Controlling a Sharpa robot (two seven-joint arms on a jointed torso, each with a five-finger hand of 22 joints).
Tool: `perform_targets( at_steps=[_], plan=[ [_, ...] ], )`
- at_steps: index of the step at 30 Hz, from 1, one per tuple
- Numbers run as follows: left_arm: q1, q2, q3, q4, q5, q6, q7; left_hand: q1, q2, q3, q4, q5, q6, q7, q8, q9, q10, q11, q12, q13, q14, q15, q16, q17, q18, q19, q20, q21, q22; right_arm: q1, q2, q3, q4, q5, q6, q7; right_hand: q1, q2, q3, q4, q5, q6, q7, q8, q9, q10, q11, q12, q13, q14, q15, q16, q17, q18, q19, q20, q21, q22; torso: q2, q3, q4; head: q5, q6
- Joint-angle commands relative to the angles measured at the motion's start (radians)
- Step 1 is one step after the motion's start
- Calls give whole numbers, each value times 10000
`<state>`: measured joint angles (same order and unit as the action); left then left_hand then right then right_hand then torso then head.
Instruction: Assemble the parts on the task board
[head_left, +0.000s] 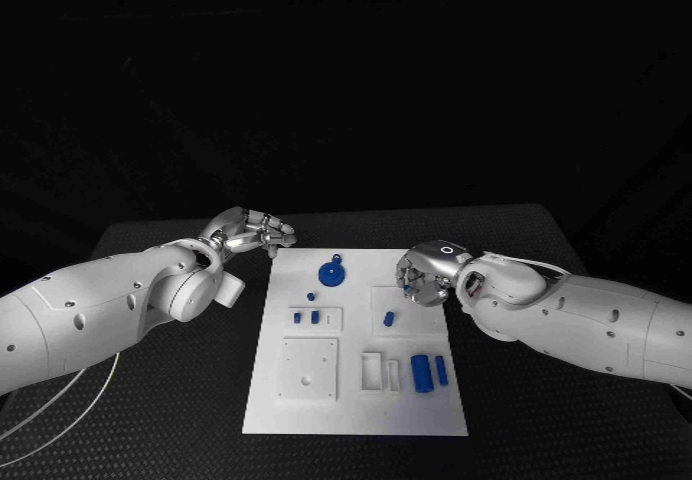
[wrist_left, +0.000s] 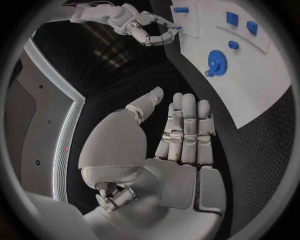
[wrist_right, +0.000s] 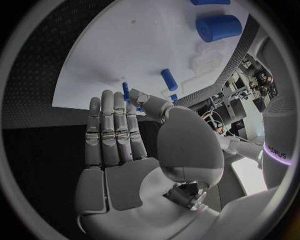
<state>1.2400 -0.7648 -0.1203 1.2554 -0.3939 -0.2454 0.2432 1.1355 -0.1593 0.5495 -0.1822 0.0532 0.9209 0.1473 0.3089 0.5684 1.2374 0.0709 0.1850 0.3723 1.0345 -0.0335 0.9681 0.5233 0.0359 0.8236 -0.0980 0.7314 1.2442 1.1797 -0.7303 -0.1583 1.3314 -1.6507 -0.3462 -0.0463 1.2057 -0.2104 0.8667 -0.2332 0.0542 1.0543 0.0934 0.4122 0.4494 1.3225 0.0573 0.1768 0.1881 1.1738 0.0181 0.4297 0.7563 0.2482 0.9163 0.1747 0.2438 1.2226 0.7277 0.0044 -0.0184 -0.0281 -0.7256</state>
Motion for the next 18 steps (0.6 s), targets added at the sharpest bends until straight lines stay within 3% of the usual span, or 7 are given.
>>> perform_targets(
  at_steps=[1,7,18],
  plan=[
    [9,19,7,5,57,131,31,-77,-12,-39,-1,-27,-77,1,-64,12,-81,0,46,9,26,59,-33,13,-80,45,-271,-45,17,52,-118,28,169,443,382,286,-63,3,70,-9,-53,85,-12,29,11,74,-17,37,22,62,5,57,12,136,66,7,54,18,5,3,5,24,-12],
    [10,27,7,-29,57,98,51,-76,-14,-39,1,-26,-83,4,-66,13,-89,2,51,9,25,60,-36,15,-80,45,-271,-49,20,142,-275,103,626,971,-12,490,-95,34,63,-6,-47,75,-6,16,19,63,-12,23,46,55,8,48,35,136,62,10,47,21,-7,-6,-20,117,25],
    [11,99,8,-192,57,27,91,-73,-14,-38,4,-26,-85,5,-66,16,-96,3,60,12,25,61,-39,19,-79,46,-270,-54,24,142,-9,147,1158,1049,-715,565,-97,52,67,-13,-47,72,-6,9,26,59,-12,14,65,54,10,42,51,136,64,6,45,24,-6,5,11,391,63]
  ],
)
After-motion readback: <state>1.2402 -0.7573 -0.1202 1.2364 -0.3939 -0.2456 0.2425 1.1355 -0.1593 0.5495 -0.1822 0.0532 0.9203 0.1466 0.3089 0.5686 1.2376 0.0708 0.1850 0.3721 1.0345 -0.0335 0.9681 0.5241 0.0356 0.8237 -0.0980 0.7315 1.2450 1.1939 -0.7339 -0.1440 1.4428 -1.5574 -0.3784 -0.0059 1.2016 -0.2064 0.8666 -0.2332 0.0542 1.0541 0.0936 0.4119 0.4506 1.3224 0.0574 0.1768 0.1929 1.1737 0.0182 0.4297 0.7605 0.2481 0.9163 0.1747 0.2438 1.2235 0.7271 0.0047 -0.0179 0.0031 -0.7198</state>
